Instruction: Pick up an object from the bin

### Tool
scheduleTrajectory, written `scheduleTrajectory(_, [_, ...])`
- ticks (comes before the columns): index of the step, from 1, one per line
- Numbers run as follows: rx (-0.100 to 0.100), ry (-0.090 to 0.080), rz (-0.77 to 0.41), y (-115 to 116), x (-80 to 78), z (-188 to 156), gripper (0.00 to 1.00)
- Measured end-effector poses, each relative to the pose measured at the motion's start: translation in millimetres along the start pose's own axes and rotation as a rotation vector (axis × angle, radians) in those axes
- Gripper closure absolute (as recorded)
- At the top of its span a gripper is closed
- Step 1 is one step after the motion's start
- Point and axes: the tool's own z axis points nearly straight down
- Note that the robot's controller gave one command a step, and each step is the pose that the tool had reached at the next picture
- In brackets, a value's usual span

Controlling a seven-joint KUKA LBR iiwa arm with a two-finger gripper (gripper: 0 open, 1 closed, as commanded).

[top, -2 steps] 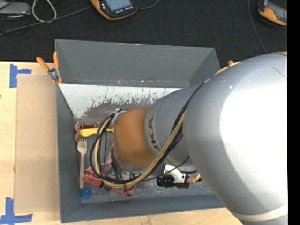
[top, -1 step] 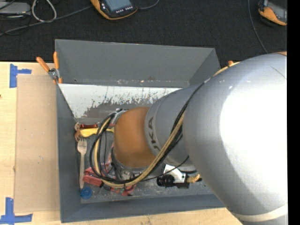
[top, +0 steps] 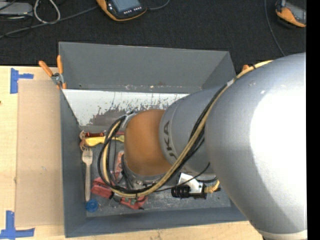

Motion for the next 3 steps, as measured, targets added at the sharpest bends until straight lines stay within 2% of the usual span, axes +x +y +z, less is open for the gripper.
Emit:
scheduleTrajectory(1, [-0.004,-0.003,0.0,1,-0.9,-28,1.0])
scheduleTrajectory(3, [-0.002,-0.001,0.002,-1,-0.8,-45,1.0])
